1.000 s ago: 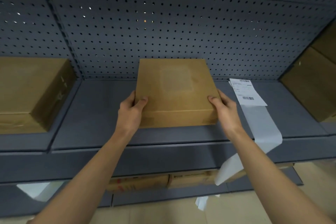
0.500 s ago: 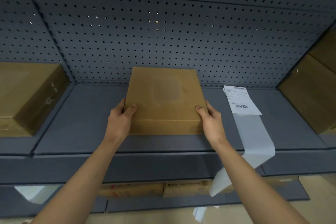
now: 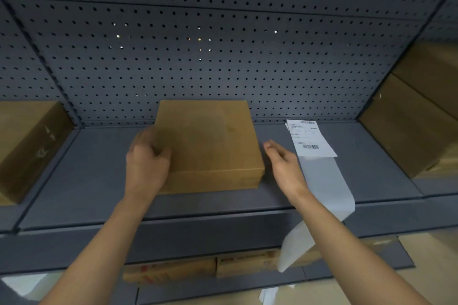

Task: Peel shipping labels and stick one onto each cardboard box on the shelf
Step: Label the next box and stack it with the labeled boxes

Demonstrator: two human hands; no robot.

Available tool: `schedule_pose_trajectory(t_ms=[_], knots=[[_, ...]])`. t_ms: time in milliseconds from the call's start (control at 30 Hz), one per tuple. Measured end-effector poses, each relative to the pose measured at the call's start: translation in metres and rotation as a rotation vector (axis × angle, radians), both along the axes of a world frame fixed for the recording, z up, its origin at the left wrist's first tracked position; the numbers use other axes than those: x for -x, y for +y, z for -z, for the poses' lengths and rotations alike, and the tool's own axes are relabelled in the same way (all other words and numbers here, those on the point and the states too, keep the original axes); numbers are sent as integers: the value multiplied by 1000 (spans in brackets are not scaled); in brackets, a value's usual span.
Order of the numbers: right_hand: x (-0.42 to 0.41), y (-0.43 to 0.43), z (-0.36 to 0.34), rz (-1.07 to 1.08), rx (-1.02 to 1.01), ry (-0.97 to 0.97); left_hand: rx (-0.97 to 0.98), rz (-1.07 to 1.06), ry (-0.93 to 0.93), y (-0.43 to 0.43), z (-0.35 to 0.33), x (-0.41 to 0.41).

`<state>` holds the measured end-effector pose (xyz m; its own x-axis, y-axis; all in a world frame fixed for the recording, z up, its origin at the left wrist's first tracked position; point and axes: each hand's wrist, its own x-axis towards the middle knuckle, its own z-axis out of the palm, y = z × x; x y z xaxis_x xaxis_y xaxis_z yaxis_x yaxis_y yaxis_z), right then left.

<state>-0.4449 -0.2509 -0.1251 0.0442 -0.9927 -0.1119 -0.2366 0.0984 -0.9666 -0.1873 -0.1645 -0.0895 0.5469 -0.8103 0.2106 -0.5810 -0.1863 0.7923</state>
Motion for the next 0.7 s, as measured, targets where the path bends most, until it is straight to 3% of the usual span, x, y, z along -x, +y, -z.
schedule_pose_trajectory(t_ms=[167, 300, 533, 700], knots=[[55, -6, -4, 140, 78, 84, 131, 190, -211, -18, -14, 45], [104, -3, -7, 189, 118, 240, 129, 360, -132, -35, -28, 103], [168, 4, 10, 188, 70, 528, -77, 658, -27, -62, -15, 206], [182, -2, 26, 172, 84, 683, -298, 643, -132, -75, 18, 251]])
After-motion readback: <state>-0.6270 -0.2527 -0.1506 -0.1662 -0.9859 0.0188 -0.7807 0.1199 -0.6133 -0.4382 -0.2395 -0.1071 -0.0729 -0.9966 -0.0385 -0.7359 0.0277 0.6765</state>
